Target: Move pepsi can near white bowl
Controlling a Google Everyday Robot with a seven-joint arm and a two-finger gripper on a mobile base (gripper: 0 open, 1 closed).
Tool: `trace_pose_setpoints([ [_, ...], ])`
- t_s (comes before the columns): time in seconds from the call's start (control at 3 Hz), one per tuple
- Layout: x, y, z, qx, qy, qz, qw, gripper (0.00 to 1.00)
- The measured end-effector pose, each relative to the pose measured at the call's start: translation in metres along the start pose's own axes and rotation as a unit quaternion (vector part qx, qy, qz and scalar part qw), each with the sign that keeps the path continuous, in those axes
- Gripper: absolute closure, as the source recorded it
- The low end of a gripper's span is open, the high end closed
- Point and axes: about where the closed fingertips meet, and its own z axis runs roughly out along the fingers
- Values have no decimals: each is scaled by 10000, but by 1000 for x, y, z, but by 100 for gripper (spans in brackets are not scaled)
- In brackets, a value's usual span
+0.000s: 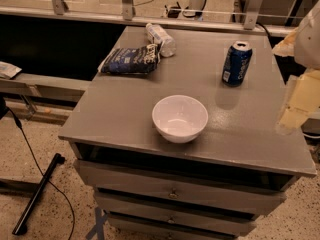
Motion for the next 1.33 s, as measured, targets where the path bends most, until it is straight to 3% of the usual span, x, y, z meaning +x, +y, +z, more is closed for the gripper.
trace_pose_setpoints([
  [0.33,0,0,0,3,-1,1,10000,0],
  [0.67,0,-20,1,203,-68,99,9997,0],
  [1.0,-12,-64,10,411,-280,136,9987,0],
  [1.33,-28,-116,31,735,-1134,695,9884,0],
])
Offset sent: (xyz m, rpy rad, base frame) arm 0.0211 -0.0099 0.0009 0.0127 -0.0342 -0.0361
